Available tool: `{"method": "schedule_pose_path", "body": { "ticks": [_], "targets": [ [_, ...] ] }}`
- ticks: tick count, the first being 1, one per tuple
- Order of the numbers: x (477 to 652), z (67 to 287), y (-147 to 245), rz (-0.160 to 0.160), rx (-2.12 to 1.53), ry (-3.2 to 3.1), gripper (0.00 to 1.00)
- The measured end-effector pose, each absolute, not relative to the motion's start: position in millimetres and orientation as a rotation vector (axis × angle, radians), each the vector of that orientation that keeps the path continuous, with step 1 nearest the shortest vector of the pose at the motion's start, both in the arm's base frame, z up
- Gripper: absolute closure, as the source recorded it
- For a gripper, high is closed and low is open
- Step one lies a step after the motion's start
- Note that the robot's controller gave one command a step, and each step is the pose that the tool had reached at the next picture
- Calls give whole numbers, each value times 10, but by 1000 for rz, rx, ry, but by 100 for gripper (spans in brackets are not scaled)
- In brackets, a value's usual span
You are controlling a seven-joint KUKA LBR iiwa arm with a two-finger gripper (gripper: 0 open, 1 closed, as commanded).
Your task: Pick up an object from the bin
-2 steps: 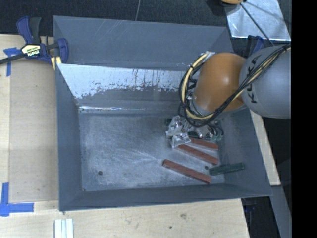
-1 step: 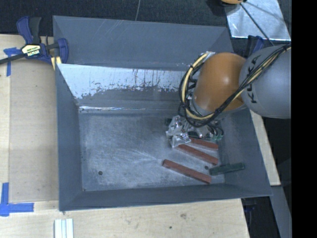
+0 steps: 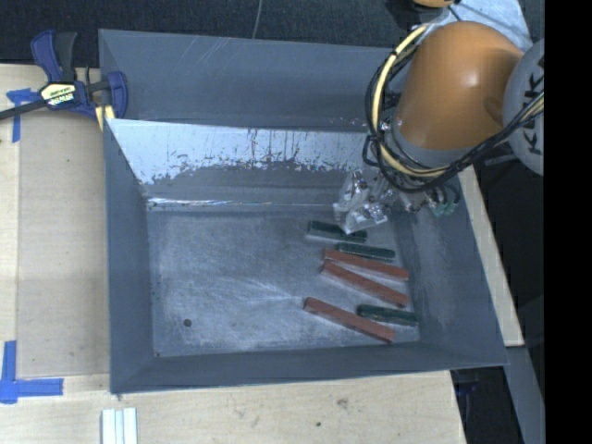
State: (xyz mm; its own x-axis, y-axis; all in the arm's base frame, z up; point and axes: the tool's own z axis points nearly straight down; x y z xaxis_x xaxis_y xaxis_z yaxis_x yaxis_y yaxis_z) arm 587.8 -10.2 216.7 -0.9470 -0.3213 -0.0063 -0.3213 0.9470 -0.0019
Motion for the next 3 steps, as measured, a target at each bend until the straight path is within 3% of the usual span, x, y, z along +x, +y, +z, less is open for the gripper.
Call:
{"method": "schedule_pose_path", "body": {
  "ticks": [1,2,3],
  "targets": [
    [5870,2153,-102,0,-510,3096,100],
    [6001,1462,15,1,-509,3097,0],
    [6003,1465,12,1,-508,3096,0]
  ]
}}
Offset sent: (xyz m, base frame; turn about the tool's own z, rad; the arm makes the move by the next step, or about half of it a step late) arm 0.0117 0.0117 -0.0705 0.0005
